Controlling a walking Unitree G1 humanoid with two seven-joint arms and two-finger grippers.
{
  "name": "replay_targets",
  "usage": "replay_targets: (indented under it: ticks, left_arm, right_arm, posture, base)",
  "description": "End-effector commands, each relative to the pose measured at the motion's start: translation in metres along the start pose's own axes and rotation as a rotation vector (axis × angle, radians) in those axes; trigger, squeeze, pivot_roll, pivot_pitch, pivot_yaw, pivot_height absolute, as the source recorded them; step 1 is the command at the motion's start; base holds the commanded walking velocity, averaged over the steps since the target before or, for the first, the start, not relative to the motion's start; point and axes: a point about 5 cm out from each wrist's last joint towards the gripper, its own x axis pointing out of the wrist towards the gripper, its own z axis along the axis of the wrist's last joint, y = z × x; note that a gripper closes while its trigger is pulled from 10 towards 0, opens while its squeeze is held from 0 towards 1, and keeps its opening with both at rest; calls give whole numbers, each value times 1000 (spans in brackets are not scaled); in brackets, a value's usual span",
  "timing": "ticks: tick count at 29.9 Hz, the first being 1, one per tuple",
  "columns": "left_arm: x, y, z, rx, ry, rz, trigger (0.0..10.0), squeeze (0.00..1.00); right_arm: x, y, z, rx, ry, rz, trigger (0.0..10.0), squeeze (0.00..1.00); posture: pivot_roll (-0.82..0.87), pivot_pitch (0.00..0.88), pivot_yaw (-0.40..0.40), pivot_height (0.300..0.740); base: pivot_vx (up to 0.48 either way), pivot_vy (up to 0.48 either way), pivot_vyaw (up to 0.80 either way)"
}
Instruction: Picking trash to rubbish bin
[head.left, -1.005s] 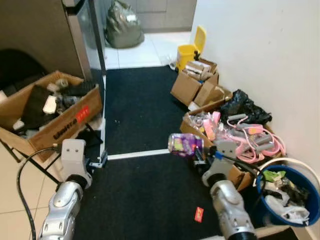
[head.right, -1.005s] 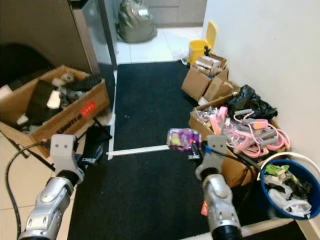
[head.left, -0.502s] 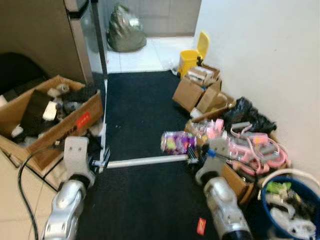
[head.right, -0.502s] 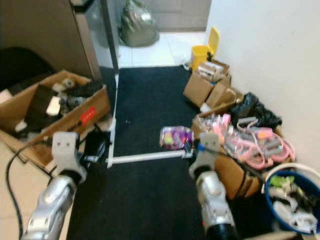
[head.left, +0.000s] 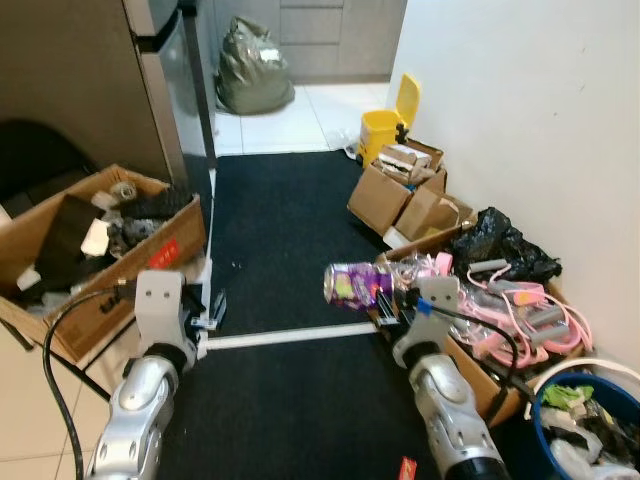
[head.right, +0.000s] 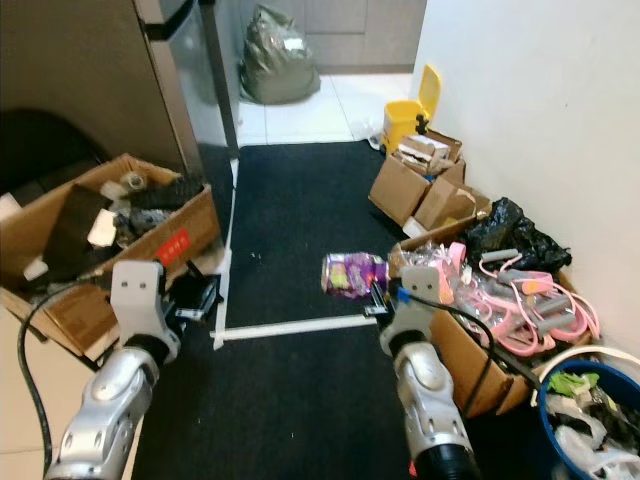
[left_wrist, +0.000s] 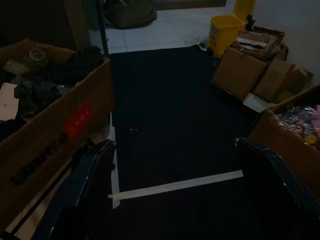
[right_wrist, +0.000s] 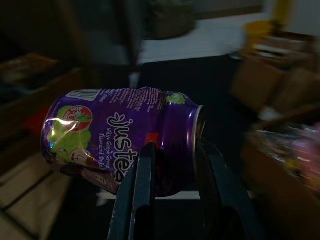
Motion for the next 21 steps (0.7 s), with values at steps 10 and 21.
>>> replay_targets:
  ticks: [10, 21]
  left_arm:
    - [0, -1, -1, 9, 21, -2, 10000, 0]
    - [3, 2, 3, 21, 17, -2, 10000, 0]
  right_arm:
    - [3, 2, 0, -46, 9, 28, 10000, 0]
    - [4, 3, -1, -55, 14, 34, 10000, 0]
  posture:
    - [8, 78, -6, 740]
    - [27, 91, -4, 740]
  base:
    - [303, 0, 0]
    - [303, 0, 313]
